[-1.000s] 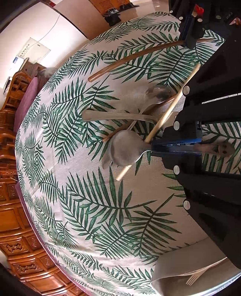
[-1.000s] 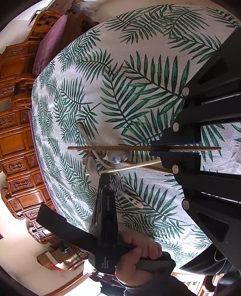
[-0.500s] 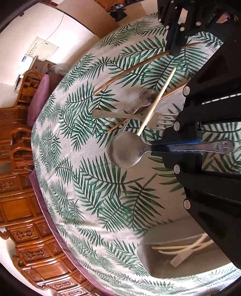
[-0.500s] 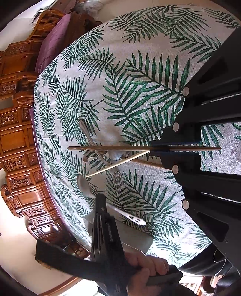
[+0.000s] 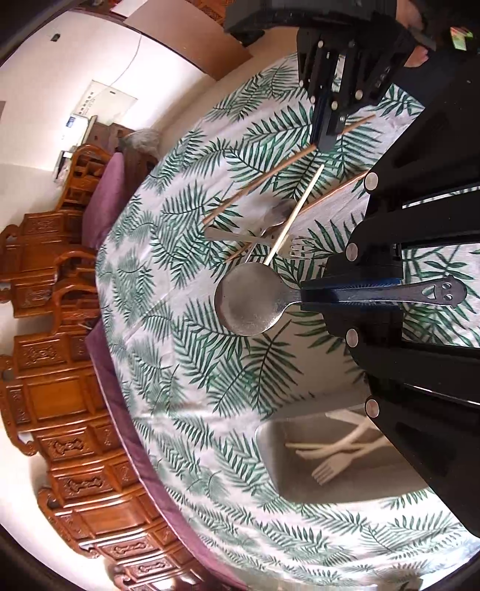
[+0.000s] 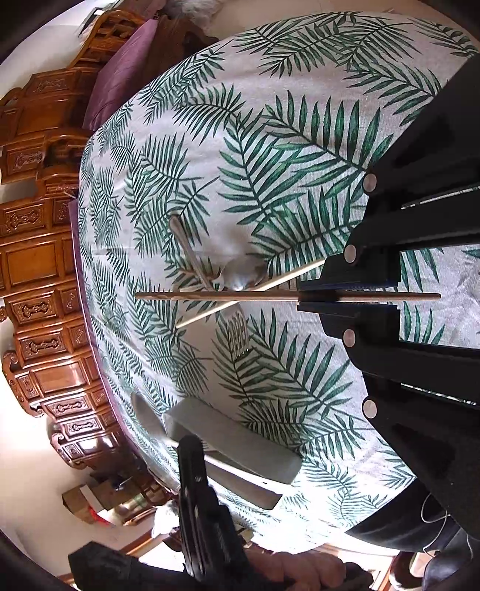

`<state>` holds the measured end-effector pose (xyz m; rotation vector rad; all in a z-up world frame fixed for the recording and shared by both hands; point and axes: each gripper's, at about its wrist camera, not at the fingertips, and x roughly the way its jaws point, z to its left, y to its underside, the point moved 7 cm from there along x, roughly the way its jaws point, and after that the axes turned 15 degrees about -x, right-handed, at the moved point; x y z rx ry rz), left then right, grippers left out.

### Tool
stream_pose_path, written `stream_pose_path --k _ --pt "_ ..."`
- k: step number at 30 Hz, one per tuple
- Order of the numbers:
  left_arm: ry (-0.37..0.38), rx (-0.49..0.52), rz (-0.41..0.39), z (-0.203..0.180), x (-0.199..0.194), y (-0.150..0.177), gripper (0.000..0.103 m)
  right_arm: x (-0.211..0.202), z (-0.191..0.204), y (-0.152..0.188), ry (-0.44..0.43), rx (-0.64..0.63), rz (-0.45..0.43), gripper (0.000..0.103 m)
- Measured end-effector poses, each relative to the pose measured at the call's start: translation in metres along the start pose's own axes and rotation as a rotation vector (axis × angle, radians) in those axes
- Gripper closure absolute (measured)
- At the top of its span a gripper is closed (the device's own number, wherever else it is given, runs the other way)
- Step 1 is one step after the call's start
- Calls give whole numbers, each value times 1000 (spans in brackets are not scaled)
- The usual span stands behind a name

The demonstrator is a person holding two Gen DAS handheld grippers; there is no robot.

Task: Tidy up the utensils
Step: 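Carry the chopstick and metal spoon over the grey tray and open both tools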

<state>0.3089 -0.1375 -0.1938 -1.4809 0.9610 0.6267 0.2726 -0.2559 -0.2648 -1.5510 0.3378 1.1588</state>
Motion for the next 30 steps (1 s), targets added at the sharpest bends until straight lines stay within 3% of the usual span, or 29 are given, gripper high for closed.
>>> stream_pose_path --k 11,17,30 --pt "-12 5 -52 20 -46 3 98 -8 21 -8 -22 -40 -23 97" --pt "-24 -32 -77 50 -67 1 98 -14 36 -20 -29 -56 -37 97" --pt "-53 -136 -67 124 -56 8 98 -15 83 -53 -20 -145 -18 97"
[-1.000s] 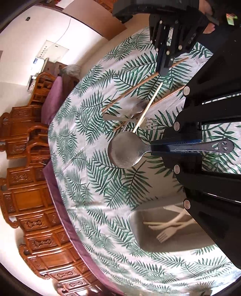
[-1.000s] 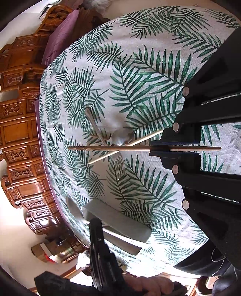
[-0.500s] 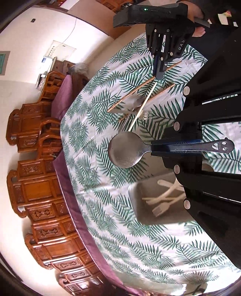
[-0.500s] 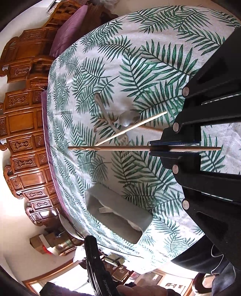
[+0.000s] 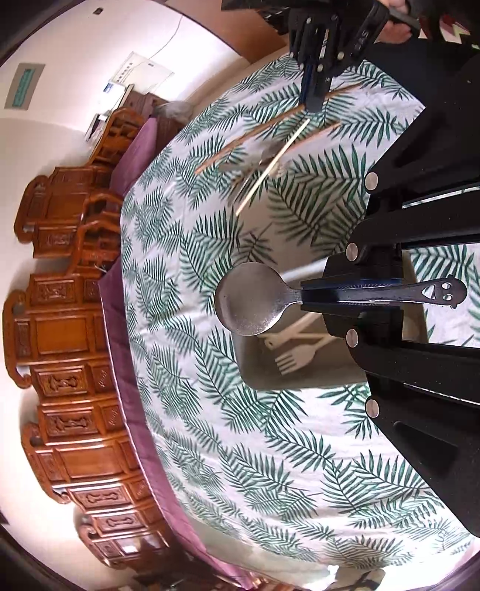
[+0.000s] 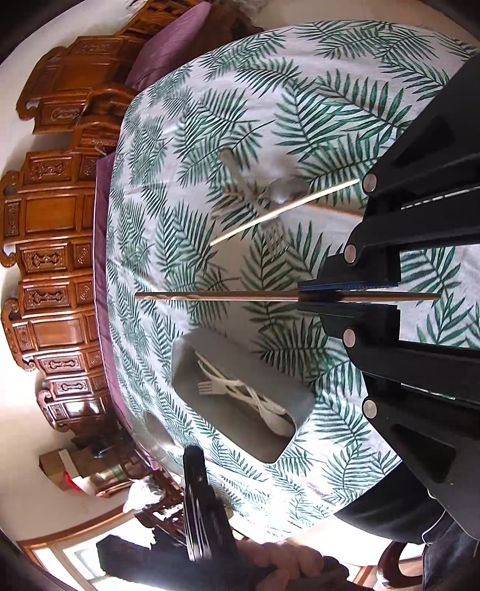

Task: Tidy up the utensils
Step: 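Carry the chopstick and metal spoon over the grey tray and open both tools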

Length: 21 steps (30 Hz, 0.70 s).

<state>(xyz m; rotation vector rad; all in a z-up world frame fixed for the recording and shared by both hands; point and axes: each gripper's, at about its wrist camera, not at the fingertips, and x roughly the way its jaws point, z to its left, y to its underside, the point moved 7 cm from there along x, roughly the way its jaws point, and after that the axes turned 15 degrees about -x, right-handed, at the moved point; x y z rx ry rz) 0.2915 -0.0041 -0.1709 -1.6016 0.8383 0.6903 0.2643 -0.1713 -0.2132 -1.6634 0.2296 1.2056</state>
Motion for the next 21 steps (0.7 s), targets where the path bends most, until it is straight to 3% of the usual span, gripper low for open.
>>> stream_pose_path --k 21 --pt "16 -94 20 48 40 -6 97 26 54 -51 -16 -94 27 96"
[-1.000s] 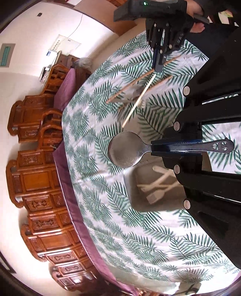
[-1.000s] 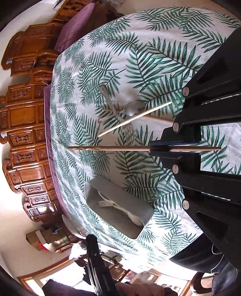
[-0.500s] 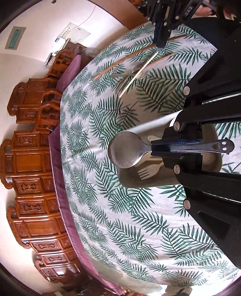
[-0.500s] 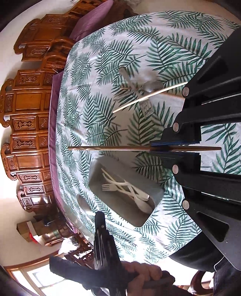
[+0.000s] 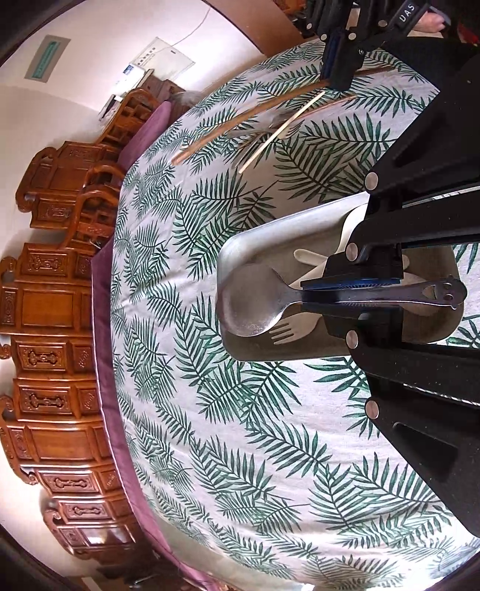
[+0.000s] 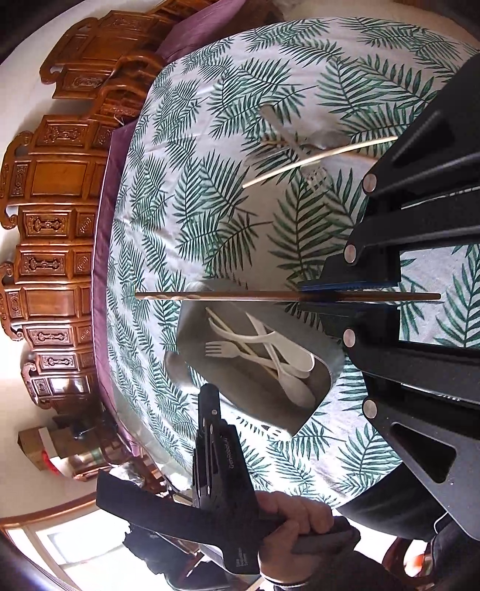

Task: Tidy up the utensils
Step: 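Carry the chopstick and metal spoon over the grey tray and open both tools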

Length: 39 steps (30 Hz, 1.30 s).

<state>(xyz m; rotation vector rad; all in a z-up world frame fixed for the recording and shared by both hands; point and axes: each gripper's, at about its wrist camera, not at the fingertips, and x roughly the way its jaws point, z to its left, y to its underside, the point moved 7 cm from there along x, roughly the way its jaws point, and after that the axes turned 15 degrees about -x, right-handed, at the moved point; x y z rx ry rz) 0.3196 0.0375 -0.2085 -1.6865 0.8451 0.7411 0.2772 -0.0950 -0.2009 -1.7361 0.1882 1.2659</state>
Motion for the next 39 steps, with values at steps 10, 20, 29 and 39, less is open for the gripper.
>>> stream_pose_path --k 10,20,29,39 --pt "-1 -13 -75 19 -33 1 72 21 19 -18 -27 -18 15 97" --pt "-20 -32 -153 49 -75 1 27 55 45 -32 -76 0 39 97" --pt "-36 -46 -199 71 -97 -2 19 79 49 -44 -93 39 56 96" --pt "-42 -52 -200 76 -104 4 19 83 38 -55 -96 37 44 95"
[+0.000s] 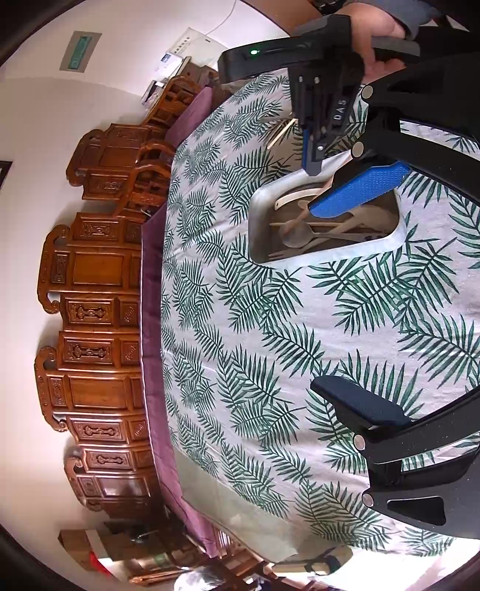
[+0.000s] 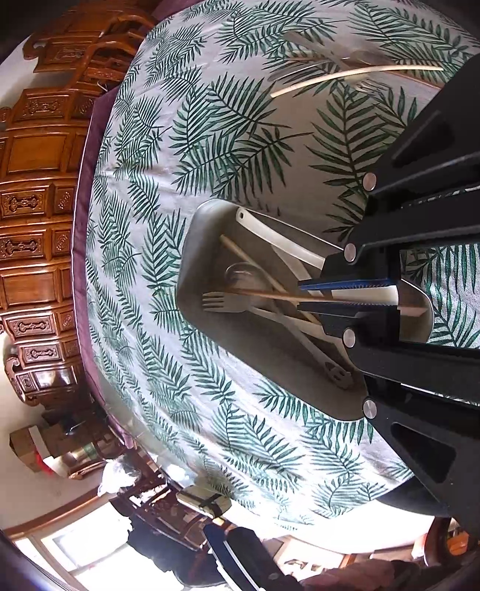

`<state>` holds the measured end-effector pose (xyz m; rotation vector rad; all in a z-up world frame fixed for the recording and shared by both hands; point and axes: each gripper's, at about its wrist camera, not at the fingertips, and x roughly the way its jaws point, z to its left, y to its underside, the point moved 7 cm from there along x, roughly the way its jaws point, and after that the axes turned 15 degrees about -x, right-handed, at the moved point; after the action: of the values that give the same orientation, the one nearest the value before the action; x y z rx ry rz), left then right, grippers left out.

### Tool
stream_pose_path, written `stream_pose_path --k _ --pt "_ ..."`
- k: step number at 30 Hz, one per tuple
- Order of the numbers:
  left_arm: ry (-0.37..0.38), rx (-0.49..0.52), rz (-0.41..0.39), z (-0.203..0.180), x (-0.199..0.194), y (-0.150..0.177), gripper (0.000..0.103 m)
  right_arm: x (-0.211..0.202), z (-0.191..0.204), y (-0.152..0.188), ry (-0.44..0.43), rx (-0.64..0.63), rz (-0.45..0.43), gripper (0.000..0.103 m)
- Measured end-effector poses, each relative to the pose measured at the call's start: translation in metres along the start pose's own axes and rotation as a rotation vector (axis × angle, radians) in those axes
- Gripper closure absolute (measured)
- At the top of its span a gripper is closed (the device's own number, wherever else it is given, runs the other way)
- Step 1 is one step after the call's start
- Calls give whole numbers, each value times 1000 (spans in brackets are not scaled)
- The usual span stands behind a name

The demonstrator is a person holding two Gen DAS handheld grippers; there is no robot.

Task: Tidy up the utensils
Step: 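Carry the chopstick and metal spoon over the grey tray and open both tools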

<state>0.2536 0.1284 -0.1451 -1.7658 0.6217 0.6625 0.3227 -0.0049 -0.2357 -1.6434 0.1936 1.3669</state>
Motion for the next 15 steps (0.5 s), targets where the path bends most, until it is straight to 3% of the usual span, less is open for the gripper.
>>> stream_pose_path --k 15 --pt "28 42 -5 -34 -5 3 19 -72 -42 18 110 10 -82 95"
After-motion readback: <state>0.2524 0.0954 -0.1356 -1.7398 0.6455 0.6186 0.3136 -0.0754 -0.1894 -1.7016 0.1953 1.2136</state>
